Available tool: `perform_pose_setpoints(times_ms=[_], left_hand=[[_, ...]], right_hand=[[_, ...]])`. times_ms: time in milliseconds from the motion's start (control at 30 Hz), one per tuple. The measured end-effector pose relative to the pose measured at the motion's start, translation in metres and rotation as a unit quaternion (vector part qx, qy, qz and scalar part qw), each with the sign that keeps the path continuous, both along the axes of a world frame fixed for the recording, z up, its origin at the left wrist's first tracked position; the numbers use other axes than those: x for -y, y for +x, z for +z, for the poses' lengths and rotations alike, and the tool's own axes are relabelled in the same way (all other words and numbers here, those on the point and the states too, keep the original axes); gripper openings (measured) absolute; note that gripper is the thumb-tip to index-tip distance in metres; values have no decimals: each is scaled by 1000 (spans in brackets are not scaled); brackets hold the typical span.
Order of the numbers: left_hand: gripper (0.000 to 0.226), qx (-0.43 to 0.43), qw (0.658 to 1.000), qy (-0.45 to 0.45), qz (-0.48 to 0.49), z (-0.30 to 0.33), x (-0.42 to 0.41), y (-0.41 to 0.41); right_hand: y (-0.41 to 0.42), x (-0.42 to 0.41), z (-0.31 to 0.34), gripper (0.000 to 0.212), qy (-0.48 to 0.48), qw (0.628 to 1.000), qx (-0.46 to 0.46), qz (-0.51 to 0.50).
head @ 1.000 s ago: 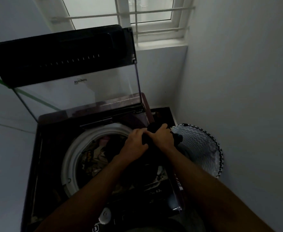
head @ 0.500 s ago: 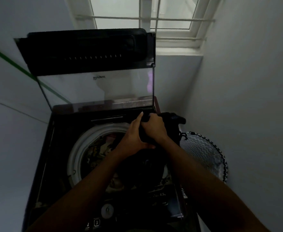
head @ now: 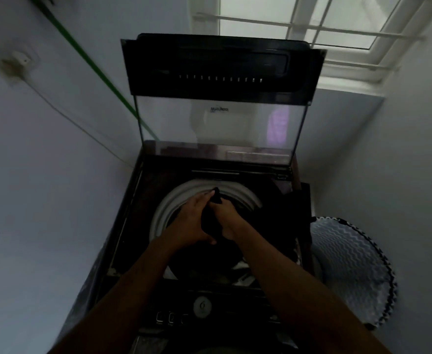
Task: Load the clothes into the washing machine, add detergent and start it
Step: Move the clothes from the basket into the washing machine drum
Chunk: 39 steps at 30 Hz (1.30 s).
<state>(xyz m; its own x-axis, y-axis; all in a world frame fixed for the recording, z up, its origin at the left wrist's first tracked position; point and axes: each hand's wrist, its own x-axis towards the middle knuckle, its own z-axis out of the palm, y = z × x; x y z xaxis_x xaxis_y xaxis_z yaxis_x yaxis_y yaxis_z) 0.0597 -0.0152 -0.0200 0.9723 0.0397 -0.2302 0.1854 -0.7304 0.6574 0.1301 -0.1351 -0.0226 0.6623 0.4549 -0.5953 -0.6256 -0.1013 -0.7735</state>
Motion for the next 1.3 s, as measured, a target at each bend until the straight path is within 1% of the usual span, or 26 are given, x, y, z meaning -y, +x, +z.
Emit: perform_pose_setpoints(times_ms=[33, 100, 200, 267, 333, 367, 433, 467, 500, 567, 633, 667, 767, 800, 833, 900, 933, 1000, 1033, 1067, 1100, 1167, 1200, 1233, 1267, 1300], left_hand=[[128, -21, 1000, 0, -8, -6, 0, -5], [119, -57, 998, -6, -19, -20, 0, -13], [111, -62, 998, -2, -2, -33, 0, -16], [107, -57, 998, 12, 9, -39, 0, -12], [101, -70, 997, 45, 7, -45, -1, -4], [98, -79, 995, 61, 7, -47, 0, -1], [91, -97, 992, 81, 14, -55, 0, 6], [87, -102, 991, 85, 21, -59, 1, 9], [85, -103, 991, 86, 29, -62, 2, 11], [84, -103, 990, 76, 51, -67, 3, 15], [81, -98, 991, 73, 63, -78, 2, 18], [78, -98, 991, 72, 63, -87, -1, 19], [65, -140, 982, 98, 83, -100, -6, 22], [63, -149, 977, 125, 92, -101, -6, 21], [59, -142, 972, 161, 98, -98, -4, 19], [52, -104, 967, 202, 117, -92, -3, 19], [49, -81, 970, 183, 135, -94, -5, 20], [41, -29, 979, 99, 175, -94, -10, 21], [36, -6, 981, 58, 185, -94, -14, 22], [30, 12, 981, 31, 192, -94, -18, 21], [26, 19, 980, 14, 199, -94, -21, 19], [29, 8, 975, -11, 223, -94, -27, 10], [36, 5, 972, -31, 233, -94, -28, 4], [46, 5, 971, -53, 233, -96, -31, -1], [56, 5, 974, -77, 213, -96, -31, -6], [66, -5, 979, -100, 178, -98, -31, -9]], right_hand=[[-4, 3, -5, 19, -20, 999, -19, 18], [-8, 7, -19, 20, -65, 997, -3, 34], [-5, 9, -33, 23, -126, 986, 100, 30], [2, 9, -31, 37, -228, 953, 185, 70], [10, 17, -28, 49, -370, 881, 280, 91], [12, 24, -22, 48, -433, 831, 342, 73], [21, 41, -16, 52, -540, 721, 434, -16], [26, 52, -13, 61, -581, 683, 439, -59], [33, 64, -14, 73, -607, 670, 416, -96], [45, 90, -22, 96, -639, 690, 314, -128], [51, 111, -32, 100, -648, 713, 251, -97], [52, 117, -37, 91, -658, 704, 260, -64], [56, 110, -31, 51, -683, 637, 357, 32], [57, 99, -25, 40, -668, 635, 387, 35], [56, 85, -20, 31, -639, 651, 410, 29], [49, 54, -12, 23, -548, 718, 427, 27], [44, 36, -11, 25, -495, 757, 425, 36], [32, 3, -17, 36, -381, 827, 400, 102], [24, -9, -23, 38, -326, 847, 387, 160], [16, -21, -31, 36, -284, 849, 382, 228], [11, -28, -39, 33, -263, 839, 386, 279], [5, -33, -53, 28, -259, 822, 413, 293], [4, -32, -57, 29, -292, 805, 437, 276], [5, -31, -66, 36, -347, 780, 446, 269], [7, -28, -71, 50, -399, 759, 429, 285], [9, -25, -77, 65, -425, 753, 389, 316]])
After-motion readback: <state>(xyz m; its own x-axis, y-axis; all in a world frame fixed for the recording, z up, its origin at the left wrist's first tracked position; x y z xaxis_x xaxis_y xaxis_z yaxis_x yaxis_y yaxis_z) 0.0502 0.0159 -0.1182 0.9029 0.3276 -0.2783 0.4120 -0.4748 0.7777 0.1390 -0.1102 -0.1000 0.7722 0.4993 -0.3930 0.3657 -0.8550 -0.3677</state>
